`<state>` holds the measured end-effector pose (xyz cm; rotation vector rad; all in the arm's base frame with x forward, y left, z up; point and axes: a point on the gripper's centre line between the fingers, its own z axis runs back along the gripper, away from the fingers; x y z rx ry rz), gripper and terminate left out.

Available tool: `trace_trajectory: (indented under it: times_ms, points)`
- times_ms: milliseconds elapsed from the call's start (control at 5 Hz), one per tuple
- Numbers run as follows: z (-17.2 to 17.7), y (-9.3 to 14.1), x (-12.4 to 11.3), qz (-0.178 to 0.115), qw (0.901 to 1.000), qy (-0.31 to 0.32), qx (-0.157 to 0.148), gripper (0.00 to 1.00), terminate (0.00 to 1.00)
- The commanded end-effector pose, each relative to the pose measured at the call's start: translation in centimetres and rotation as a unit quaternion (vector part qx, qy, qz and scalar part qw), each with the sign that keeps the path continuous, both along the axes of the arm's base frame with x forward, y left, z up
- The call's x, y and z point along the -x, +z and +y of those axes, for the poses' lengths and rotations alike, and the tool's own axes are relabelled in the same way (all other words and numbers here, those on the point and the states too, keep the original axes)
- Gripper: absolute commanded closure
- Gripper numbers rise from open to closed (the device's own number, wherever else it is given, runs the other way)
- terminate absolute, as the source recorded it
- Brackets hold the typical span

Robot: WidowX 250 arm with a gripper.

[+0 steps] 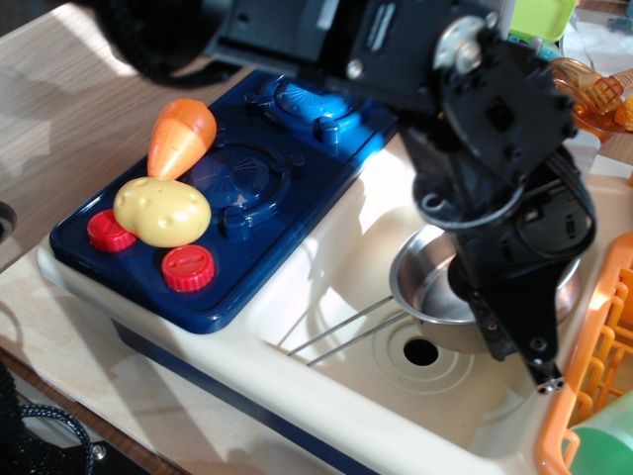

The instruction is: Put pan on stove from sink

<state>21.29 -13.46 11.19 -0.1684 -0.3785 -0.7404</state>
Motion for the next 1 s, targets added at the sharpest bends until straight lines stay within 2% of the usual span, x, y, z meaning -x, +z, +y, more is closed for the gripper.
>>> trace_trajectory:
  times_ms: [0, 200, 400, 600, 800]
  points:
    - [-0.3, 5.6, -0.5, 0.011, 0.9989, 0.037, -0.026, 1.00, 0.00]
    - [0.1, 8.6, -0.5, 0.012, 0.9950, 0.046, -0.088, 1.00, 0.00]
    - [2.2, 9.8, -0.7, -0.007, 0.9873, 0.055, -0.149, 1.00, 0.00]
    - [5.7, 9.7, -1.9, -0.034, 0.9823, 0.026, -0.183, 1.00, 0.00]
    - [9.0, 9.1, -4.1, -0.054, 0.9807, -0.017, -0.187, 1.00, 0.00]
